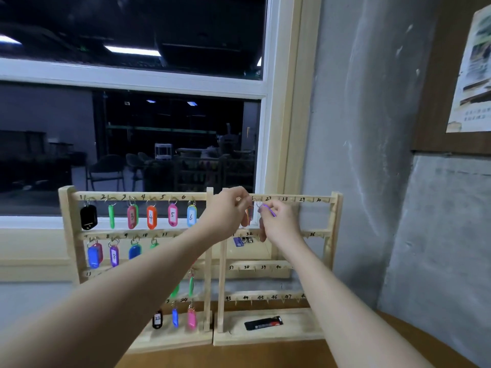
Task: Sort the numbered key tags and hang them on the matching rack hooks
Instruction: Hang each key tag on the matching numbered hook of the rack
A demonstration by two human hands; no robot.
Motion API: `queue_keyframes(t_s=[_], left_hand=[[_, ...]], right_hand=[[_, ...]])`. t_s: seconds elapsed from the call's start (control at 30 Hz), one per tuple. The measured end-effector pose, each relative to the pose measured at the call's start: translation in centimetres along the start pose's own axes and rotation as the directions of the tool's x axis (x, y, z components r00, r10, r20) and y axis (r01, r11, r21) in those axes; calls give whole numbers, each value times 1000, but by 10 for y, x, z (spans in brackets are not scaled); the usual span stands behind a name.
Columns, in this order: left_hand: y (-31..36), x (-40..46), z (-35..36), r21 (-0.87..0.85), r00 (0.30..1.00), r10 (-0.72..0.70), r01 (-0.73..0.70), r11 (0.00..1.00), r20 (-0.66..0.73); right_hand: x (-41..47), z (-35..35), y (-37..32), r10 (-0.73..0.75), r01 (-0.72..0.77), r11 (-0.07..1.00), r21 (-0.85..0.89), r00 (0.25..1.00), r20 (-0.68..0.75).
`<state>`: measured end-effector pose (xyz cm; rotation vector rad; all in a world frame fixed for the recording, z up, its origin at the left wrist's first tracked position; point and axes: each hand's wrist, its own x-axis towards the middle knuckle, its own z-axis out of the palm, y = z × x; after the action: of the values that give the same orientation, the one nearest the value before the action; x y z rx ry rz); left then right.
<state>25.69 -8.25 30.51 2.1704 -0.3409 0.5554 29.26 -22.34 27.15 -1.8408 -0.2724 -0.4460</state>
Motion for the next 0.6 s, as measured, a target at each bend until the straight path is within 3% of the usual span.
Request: queue_keyframes(t_s=[0.2, 0.6], left_hand=[[4, 14, 7, 143, 1000, -9, 10, 990, -9], [6, 24, 19, 180, 998, -50, 55, 982, -34]], right_hand=[[-7, -6, 3, 74, -77, 995, 67, 996, 42], [-8, -2, 13, -27, 26, 1000, 11, 999, 40]])
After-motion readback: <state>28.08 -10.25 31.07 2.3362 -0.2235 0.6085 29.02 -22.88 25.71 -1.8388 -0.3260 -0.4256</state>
